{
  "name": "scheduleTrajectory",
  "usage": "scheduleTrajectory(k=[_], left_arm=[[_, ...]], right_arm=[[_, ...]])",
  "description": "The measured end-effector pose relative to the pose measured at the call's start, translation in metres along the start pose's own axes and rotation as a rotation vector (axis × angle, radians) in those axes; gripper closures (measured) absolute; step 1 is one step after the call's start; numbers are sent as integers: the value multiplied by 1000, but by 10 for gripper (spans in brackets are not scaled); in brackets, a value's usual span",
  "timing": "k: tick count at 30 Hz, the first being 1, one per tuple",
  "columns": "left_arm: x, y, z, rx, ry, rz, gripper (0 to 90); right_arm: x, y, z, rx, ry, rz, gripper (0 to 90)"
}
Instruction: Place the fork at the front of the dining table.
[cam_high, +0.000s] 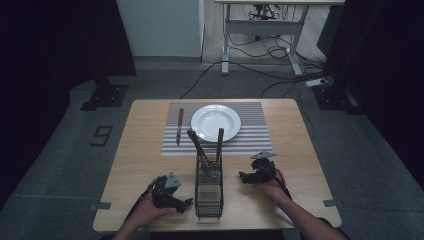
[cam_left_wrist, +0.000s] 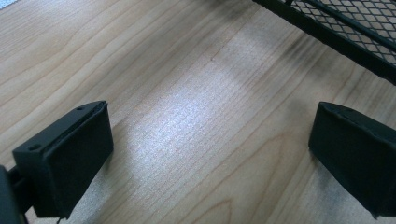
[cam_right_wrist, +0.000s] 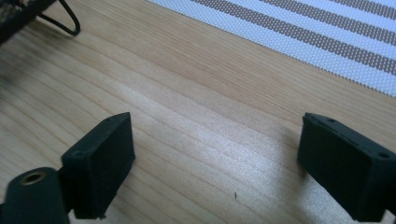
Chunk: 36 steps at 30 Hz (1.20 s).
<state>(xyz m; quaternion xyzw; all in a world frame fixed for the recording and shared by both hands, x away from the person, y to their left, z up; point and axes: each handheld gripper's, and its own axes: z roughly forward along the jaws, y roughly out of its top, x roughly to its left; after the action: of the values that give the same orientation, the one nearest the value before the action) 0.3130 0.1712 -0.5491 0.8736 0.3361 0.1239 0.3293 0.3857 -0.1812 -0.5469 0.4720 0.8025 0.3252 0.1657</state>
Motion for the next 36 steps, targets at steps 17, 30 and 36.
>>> scheduleTrajectory(k=[17,30,36], left_arm=[[0,0,0,0,0,0,0],[0,0,0,0,0,0,0],[0,0,0,0,0,0,0]], right_arm=[[0,8,-17,-66,56,31,136],[-6,18,-44,-172,88,20,151],[-4,27,-57,-219,107,3,171]])
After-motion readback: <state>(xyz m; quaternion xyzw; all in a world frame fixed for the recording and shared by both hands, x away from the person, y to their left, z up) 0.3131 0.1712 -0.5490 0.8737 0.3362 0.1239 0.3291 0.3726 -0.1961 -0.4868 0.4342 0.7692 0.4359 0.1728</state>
